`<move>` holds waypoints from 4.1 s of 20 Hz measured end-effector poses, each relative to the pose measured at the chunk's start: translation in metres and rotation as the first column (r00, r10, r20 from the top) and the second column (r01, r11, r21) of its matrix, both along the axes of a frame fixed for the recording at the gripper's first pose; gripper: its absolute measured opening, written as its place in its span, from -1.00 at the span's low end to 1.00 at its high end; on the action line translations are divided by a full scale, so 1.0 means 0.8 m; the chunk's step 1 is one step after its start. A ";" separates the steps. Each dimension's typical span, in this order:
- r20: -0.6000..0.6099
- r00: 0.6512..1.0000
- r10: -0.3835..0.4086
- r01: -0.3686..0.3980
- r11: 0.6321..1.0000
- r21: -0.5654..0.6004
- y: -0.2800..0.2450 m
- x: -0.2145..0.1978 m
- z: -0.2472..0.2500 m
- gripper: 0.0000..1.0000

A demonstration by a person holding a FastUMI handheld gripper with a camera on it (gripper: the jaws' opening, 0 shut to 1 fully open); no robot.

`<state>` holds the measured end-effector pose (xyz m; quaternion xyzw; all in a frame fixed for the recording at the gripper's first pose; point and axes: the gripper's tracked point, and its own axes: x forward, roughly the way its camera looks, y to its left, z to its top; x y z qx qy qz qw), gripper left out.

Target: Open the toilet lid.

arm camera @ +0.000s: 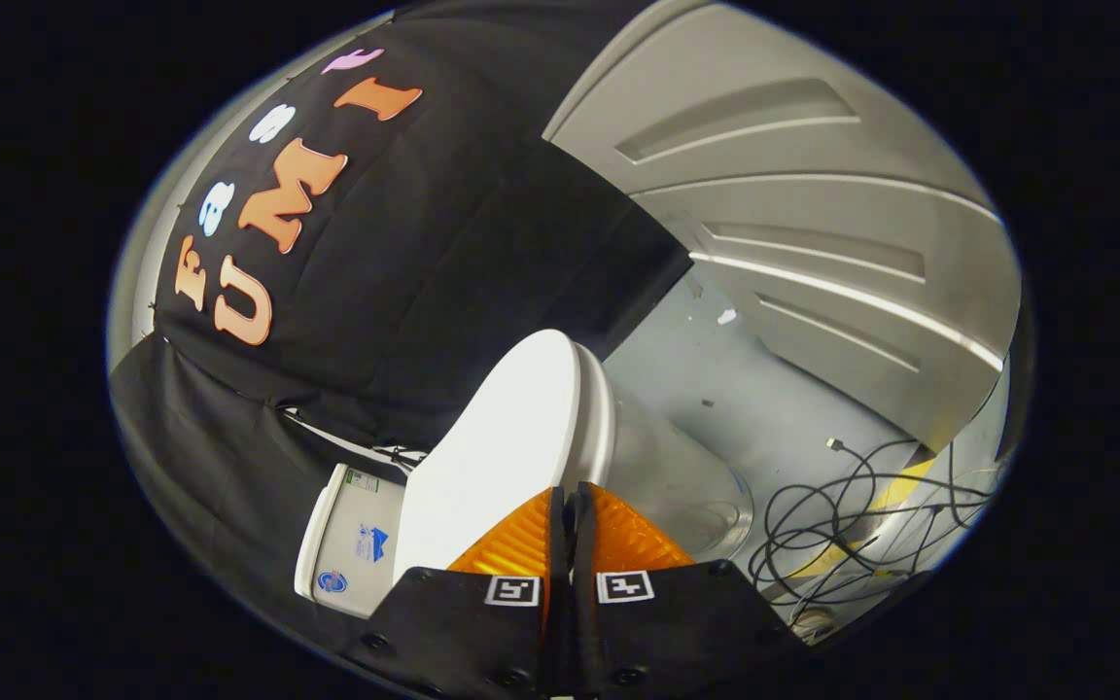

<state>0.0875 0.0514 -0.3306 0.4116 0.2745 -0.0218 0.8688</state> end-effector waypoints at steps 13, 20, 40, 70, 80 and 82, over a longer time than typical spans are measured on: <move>0.189 0.973 0.135 -0.041 0.901 -0.432 0.089 0.054 0.219 -0.84; 0.256 0.913 0.319 -0.102 0.784 -0.612 0.201 0.065 0.335 -0.85; 0.231 0.768 0.597 -0.197 0.564 -0.802 0.506 0.063 0.461 -0.85; 0.142 0.692 0.708 -0.257 0.426 -0.868 0.750 0.037 0.436 -0.84; 0.213 0.675 0.707 -0.322 0.541 -0.777 0.717 0.045 0.460 0.14; 0.271 0.666 0.695 -0.297 0.580 -0.759 0.688 0.052 0.490 0.66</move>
